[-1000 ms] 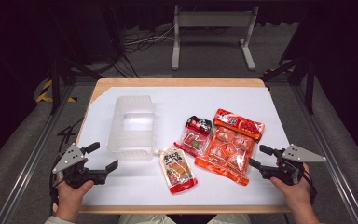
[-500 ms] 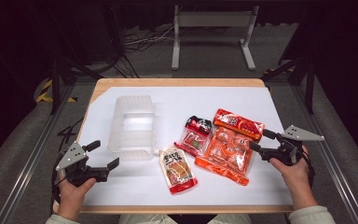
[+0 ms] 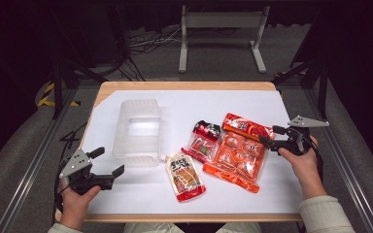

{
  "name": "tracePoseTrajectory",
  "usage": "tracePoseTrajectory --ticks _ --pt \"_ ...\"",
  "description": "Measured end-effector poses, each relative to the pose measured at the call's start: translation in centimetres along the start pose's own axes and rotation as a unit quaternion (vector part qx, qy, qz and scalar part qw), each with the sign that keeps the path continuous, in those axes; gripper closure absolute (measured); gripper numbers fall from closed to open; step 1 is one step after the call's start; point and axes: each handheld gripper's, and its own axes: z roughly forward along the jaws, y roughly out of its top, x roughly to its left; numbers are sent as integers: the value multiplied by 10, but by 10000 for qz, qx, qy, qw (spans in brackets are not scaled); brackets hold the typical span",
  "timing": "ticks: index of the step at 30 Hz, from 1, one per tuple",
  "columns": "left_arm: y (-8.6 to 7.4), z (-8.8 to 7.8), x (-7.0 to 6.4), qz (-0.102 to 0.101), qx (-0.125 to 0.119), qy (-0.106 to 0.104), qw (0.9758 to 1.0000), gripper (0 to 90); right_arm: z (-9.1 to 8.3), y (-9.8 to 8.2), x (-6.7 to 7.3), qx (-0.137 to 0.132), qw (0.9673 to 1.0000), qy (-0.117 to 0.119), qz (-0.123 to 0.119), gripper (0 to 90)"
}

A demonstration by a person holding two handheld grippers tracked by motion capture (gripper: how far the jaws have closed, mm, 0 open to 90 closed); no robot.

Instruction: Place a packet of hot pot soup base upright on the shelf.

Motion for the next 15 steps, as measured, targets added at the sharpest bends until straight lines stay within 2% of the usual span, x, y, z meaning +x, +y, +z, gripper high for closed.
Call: tracePoseTrajectory --ticks 2,8,11,15 --pt "0 0 0 -27 8 -10 10000 44 4 1 -6 26 9999 -48 136 229" --pt "-1 1 0 -51 -11 -3 10000 44 12 1 -21 34 9991 -252 348 233" --pt "-1 1 0 -60 -6 -4 10000 44 16 3 -25 70 9988 -358 336 232" --pt "-2 2 0 72 44 89 9999 43 26 3 -30 123 9985 -469 245 229"
